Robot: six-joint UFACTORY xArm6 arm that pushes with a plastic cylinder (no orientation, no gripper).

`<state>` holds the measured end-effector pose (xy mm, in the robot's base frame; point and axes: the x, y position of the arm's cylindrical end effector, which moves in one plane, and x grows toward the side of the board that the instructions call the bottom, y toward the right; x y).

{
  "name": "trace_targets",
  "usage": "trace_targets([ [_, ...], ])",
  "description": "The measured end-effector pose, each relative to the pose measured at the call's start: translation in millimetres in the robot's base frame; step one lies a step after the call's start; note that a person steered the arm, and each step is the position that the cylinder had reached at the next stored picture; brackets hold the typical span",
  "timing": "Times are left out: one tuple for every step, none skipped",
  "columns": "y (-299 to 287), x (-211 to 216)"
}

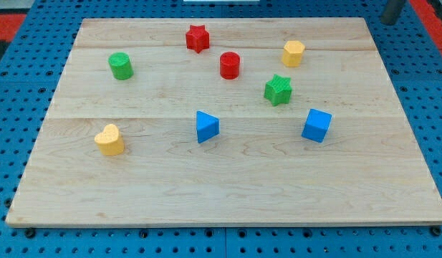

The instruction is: Slide the yellow hexagon down a bit

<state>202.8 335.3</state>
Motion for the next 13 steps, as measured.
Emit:
trace_targets([
  [0, 0],
  [-1, 0],
  [0, 0],
  [0, 0],
  [-1, 0],
  [-1, 1],
  [-1, 4],
  [0, 13],
  [8, 56],
  [-23, 61],
  [-165, 46],
  [-246, 46],
  [-213, 73],
])
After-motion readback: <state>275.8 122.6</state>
